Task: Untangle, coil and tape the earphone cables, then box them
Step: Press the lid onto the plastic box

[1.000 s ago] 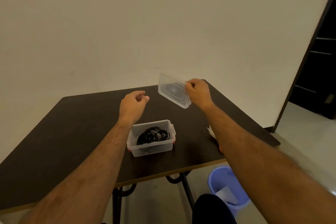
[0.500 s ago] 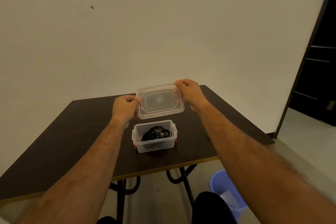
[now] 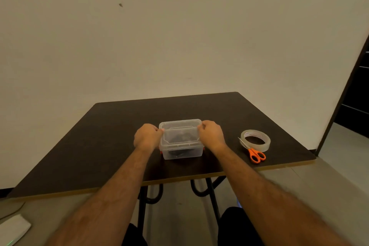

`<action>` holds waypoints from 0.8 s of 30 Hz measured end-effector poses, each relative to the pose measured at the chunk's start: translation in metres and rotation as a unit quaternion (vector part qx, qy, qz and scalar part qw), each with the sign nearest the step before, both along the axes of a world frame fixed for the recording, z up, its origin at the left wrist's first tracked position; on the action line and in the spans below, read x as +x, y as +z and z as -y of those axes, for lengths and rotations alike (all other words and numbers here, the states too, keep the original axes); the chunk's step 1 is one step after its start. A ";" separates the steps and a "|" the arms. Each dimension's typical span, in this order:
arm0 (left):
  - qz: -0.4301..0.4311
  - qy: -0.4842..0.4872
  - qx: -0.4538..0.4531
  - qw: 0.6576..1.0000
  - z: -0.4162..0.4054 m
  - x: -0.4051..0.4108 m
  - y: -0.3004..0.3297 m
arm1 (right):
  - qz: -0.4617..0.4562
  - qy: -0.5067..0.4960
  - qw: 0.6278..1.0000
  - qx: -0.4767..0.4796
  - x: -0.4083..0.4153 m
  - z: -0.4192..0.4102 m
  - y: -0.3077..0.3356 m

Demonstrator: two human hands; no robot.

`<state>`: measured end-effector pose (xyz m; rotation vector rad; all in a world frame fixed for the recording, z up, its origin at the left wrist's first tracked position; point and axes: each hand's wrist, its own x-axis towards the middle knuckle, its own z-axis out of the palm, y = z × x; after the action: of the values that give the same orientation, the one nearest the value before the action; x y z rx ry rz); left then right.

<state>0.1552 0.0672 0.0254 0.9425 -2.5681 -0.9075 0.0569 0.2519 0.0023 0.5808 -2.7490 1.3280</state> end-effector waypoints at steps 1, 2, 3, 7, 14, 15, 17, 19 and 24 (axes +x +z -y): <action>0.019 0.003 -0.013 1.000 -0.001 0.000 -0.002 | 0.001 -0.008 1.000 0.021 0.000 0.000 -0.003; 0.032 0.005 -0.022 0.999 -0.001 0.000 -0.003 | 0.002 -0.012 0.999 0.035 0.000 0.001 -0.006; 0.042 0.006 -0.026 0.999 -0.001 0.000 -0.004 | 0.005 -0.014 0.999 0.045 -0.001 0.002 -0.008; 0.056 0.006 -0.014 0.998 0.001 -0.003 -0.007 | 0.013 -0.012 0.998 0.067 -0.003 0.003 -0.011; 0.056 -0.007 0.008 0.998 0.005 -0.005 -0.014 | 0.016 -0.012 0.996 0.081 -0.006 0.002 -0.016; 0.053 -0.006 0.019 0.998 0.005 -0.005 -0.016 | 0.024 -0.011 0.996 0.085 -0.007 0.002 -0.016; 0.044 -0.006 0.039 0.998 0.005 -0.004 -0.019 | 0.040 -0.004 0.995 0.090 -0.008 0.002 -0.014; 0.032 -0.003 0.054 0.998 0.006 -0.004 -0.020 | 0.052 0.001 0.995 0.089 -0.008 0.003 -0.012; 0.012 0.004 0.102 0.995 0.005 -0.001 -0.021 | 0.097 0.014 0.992 0.080 -0.005 0.001 -0.007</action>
<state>0.1544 0.0619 0.0042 1.0217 -2.5249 -1.1816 0.0519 0.2513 -0.0048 0.5258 -3.0369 1.2382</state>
